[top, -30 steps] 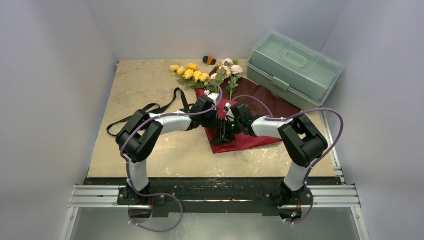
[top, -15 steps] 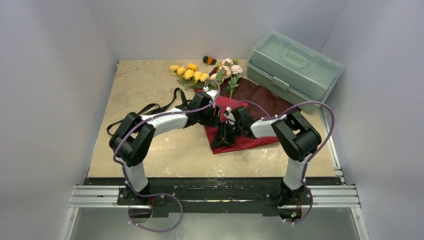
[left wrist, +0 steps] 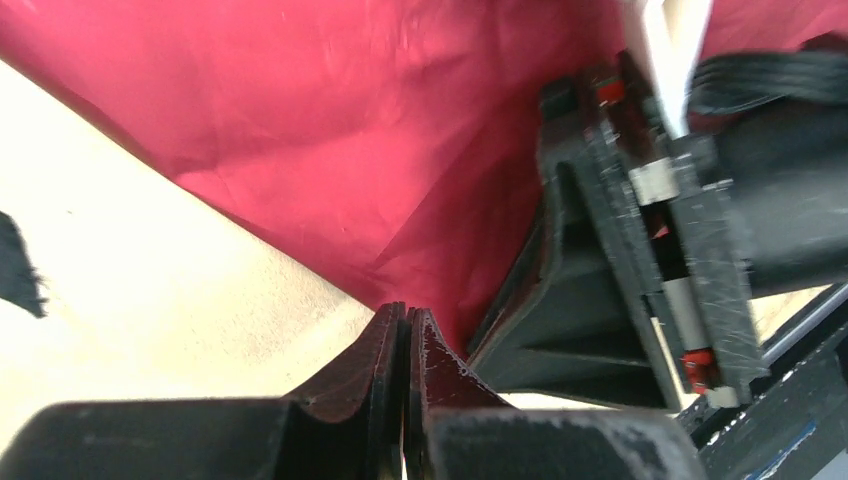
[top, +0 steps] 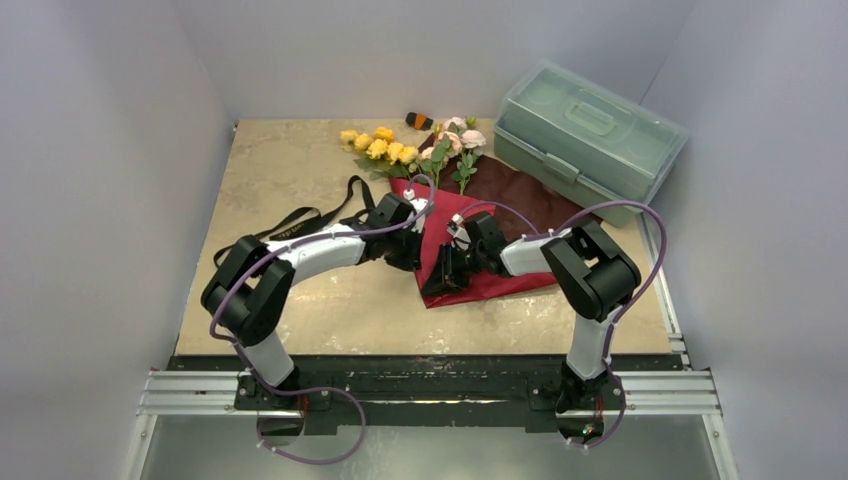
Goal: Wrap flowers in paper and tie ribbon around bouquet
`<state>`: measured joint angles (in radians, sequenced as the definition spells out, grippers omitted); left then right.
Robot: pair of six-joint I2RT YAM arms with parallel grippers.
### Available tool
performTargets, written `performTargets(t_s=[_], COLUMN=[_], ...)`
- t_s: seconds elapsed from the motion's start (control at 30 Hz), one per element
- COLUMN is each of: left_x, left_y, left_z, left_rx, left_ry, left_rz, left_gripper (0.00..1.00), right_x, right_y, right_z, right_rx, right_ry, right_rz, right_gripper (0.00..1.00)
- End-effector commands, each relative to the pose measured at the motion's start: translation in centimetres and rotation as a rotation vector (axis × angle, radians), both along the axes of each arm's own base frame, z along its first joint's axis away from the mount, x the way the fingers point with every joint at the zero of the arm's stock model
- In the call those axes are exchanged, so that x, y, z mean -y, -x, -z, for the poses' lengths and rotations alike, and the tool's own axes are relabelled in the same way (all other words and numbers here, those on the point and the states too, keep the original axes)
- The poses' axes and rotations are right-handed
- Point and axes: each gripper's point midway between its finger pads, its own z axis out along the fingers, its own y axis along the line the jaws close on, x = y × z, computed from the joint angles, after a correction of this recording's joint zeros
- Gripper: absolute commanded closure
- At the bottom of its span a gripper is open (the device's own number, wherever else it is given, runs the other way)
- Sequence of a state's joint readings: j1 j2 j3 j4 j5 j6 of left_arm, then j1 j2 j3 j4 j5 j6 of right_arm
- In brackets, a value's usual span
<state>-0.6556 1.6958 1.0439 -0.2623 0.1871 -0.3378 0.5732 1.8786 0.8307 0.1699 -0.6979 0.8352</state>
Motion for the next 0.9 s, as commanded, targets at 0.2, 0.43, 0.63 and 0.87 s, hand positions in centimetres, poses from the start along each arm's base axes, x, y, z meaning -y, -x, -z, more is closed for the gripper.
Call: performTargets(t_s=[0.2, 0.43, 0.63, 0.87], left_x=[-0.6, -1.7, -4.7, -4.1], left_y=[0.9, -0.6, -4.3, -8.5], left_z=[4.7, 5.6, 4.9, 5.1], left_rx=[-0.099, -0.089, -0.051, -0.028], left_ry=[-0.054, -0.092, -0.117, -0.107], left_rz=[-0.023, -0.084, -0.180, -0.176], left_gripper=[1.00, 1.00, 1.00, 1.00], right_x=[0.6, 0.7, 0.7, 0.5], right_y=[-0.2, -0.2, -0.3, -0.4], right_z=[2.4, 2.4, 2.5, 2.8], right_rx=[-0.019, -0.024, -0.020, -0.029], right_ry=[0.067, 0.071, 0.076, 0.075], right_rz=[0.047, 0.046, 0.043, 0.038], right_gripper=[0.77, 0.78, 0.78, 0.79])
